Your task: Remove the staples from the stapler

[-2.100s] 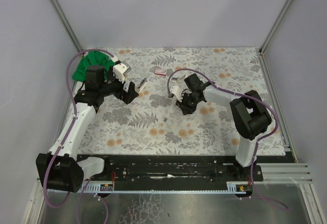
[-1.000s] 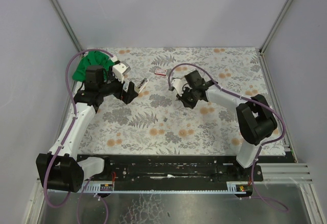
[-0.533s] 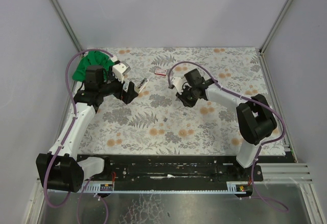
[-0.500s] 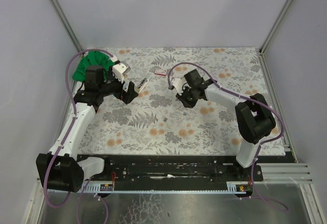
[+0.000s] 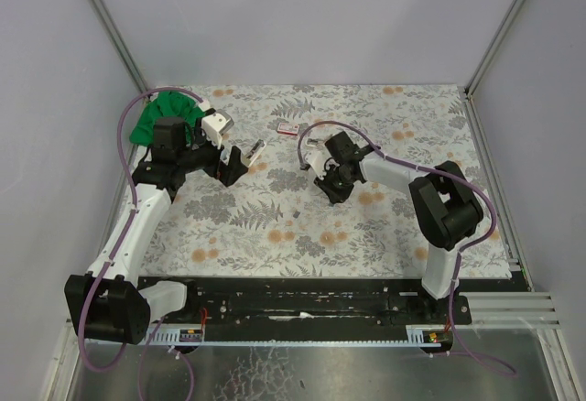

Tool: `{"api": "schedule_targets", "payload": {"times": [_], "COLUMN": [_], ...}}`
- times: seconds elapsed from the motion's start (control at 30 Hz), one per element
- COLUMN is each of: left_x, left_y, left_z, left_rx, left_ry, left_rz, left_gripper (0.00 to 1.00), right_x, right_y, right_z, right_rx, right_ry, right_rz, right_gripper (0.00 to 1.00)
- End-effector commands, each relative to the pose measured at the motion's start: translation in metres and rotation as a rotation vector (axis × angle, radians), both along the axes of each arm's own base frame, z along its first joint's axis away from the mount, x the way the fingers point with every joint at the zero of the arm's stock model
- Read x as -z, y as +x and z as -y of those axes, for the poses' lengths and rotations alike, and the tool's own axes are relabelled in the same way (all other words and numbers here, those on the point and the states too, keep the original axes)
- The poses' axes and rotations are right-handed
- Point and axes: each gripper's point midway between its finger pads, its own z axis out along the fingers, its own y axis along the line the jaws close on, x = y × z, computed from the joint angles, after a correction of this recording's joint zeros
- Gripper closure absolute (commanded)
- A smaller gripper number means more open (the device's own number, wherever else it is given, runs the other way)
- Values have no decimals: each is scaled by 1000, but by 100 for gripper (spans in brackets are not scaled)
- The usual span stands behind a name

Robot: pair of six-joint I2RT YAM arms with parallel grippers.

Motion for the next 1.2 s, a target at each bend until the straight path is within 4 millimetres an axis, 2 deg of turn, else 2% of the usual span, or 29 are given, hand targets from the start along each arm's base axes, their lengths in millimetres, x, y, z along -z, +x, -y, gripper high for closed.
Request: {"api": "schedule_targets", "payload": {"times": [0.0, 0.43, 0.53, 0.67, 0.77, 0.9, 1.17], "left_x": [-5, -4, -5, -5, -5, -6, -5], "left_y": [5, 5, 5, 5, 5, 5, 6], "left_z": [0, 0, 0, 0, 0, 0, 0], "left_rx": [0, 1, 1, 1, 1, 2, 1], "left_ry": [-20, -24, -24, -25, -25, -26, -28], "left_rz": [33, 30, 31, 29, 32, 32, 28], "left_gripper": [0, 0, 0, 0, 0, 0, 0], "right_x": [-9, 0, 3, 6, 6, -3, -40], "right_y": [0, -2, -2, -5, -4, 3, 28], "right_z": [-14, -17, -18, -19, -18, -16, -14], "right_rx": [-30, -31, -32, -37, -34, -18, 92], "right_ry": [33, 17, 11, 4, 1, 1, 32], "right_rz": [-6, -21, -24, -34, -28, 24, 180], "right_gripper": [79, 78, 83, 98, 100, 100, 100]}}
